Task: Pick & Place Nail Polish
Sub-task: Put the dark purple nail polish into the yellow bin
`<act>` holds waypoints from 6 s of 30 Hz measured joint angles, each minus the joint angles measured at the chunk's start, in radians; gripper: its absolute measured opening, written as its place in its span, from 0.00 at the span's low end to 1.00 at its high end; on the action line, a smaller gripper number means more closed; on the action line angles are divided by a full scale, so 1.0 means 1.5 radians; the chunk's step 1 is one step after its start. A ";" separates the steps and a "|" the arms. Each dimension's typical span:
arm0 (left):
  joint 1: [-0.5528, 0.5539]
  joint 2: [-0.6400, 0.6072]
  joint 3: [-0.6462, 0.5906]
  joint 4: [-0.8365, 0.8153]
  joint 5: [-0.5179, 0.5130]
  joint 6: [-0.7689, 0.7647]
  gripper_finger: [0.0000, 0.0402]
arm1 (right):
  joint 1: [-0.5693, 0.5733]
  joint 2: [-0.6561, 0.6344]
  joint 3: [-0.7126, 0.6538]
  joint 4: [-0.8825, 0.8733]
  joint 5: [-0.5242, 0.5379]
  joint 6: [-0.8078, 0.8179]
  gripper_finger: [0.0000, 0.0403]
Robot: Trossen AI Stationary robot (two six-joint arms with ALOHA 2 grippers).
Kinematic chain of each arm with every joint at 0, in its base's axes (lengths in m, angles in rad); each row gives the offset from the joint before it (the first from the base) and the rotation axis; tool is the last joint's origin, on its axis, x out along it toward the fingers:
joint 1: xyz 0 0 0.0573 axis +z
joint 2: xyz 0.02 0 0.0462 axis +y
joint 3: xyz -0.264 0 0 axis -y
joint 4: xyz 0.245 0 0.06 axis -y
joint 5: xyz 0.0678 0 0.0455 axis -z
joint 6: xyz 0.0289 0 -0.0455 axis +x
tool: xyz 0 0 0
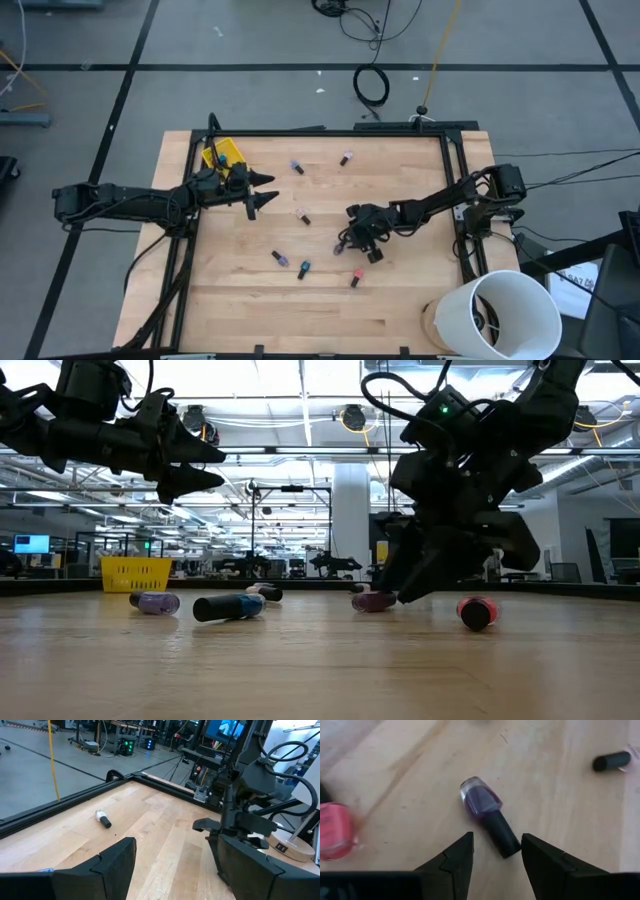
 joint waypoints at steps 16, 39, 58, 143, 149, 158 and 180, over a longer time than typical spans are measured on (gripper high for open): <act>0.000 0.000 0.000 0.000 0.000 0.005 0.67 | 0.000 0.012 0.000 0.014 -0.027 0.025 0.34; 0.000 0.000 0.000 0.000 0.000 -0.002 0.67 | 0.002 0.056 0.001 0.050 -0.026 0.027 0.12; -0.130 0.204 0.054 0.147 -0.085 -0.182 0.67 | 0.023 -0.065 0.000 0.147 0.432 -0.206 0.12; -0.161 0.498 0.387 0.077 -0.105 -0.170 0.13 | 0.080 -0.091 0.001 0.246 0.579 -0.188 0.25; -0.153 0.416 0.387 -0.003 -0.117 -0.056 0.13 | 0.084 -0.135 0.000 0.165 0.562 -0.086 0.53; -0.231 0.311 0.387 -0.129 -0.112 0.408 0.13 | 0.066 -0.242 -0.013 0.056 0.529 0.022 0.62; -0.480 0.200 0.332 -0.218 -0.495 0.599 0.13 | -0.036 -0.411 -0.140 0.057 0.480 0.087 0.52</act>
